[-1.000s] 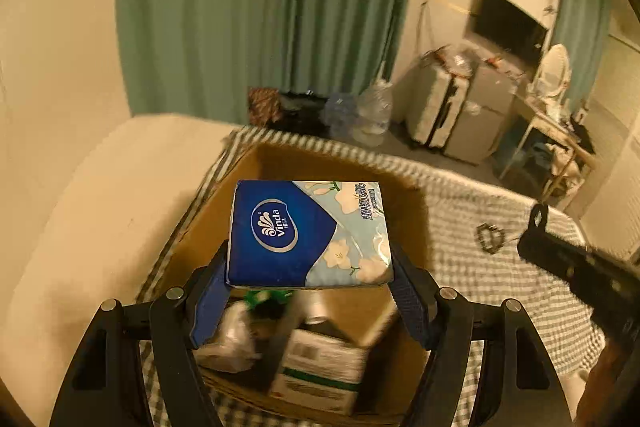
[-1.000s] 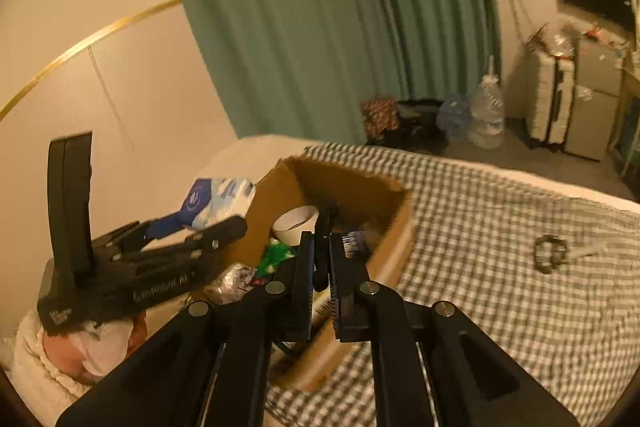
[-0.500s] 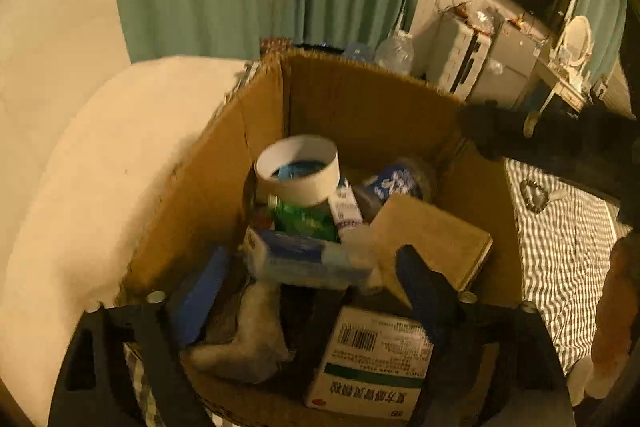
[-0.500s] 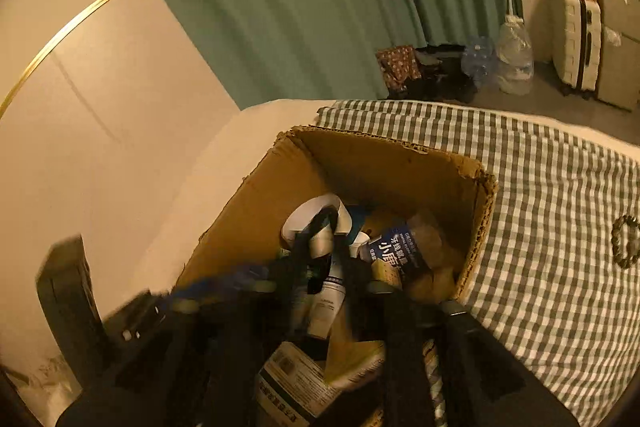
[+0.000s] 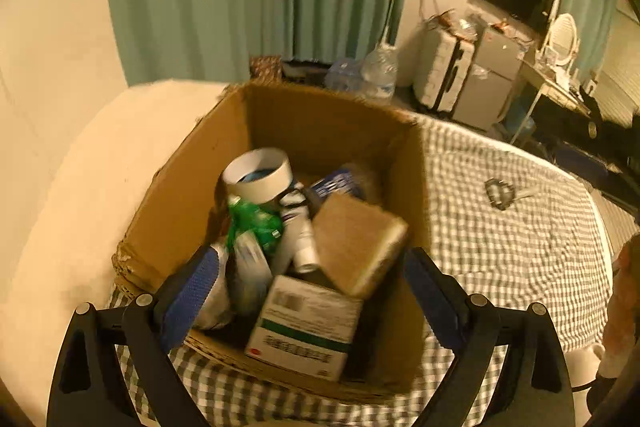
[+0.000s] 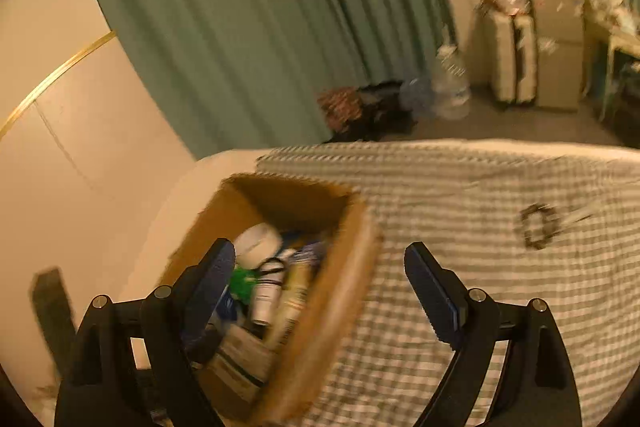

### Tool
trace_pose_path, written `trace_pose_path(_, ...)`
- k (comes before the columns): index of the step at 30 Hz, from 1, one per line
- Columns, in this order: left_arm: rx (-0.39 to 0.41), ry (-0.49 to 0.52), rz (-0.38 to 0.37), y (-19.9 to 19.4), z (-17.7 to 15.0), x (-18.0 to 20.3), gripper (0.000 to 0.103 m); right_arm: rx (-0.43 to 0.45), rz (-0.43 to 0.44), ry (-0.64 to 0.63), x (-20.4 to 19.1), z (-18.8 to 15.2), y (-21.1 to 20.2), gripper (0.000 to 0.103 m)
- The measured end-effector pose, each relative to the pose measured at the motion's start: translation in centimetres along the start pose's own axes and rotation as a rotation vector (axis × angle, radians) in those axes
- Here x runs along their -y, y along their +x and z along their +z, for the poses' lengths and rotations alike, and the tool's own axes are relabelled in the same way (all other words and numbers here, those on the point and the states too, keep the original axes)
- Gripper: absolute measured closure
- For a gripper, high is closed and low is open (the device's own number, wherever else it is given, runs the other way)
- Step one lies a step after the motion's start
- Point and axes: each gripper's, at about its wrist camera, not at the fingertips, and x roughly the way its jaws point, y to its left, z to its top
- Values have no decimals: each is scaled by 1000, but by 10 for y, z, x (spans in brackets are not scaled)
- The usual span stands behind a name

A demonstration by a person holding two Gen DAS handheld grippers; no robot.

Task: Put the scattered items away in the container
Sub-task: 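Carry the tissue pack into the cardboard box and release it, then move both grippers back toward the bead bracelet and foam stick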

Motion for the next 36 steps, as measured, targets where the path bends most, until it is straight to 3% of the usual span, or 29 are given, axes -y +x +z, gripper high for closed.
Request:
trace_pose_path(9, 111, 64, -41, -42, 8, 90, 0, 140, -193, -37, 60, -9, -96, 15)
trace_pose_path(16, 113, 164, -115, -29, 0, 182, 0, 179, -312, 25, 136, -18, -136, 15)
trace_pose_path(20, 90, 283, -173, 2, -4, 239, 0, 173, -345, 124, 197, -23, -145, 15)
trace_pose_path(25, 70, 362, -179, 52, -4, 290, 0, 179, -396, 212, 255, -27, -147, 15)
trace_pose_path(33, -9, 307, -190, 155, 5, 324, 0, 95, -405, 332, 329, -52, -98, 15)
trace_pose_path(36, -40, 270, -271, 189, 7, 331, 0, 63, -407, 376, 349, -57, -73, 15)
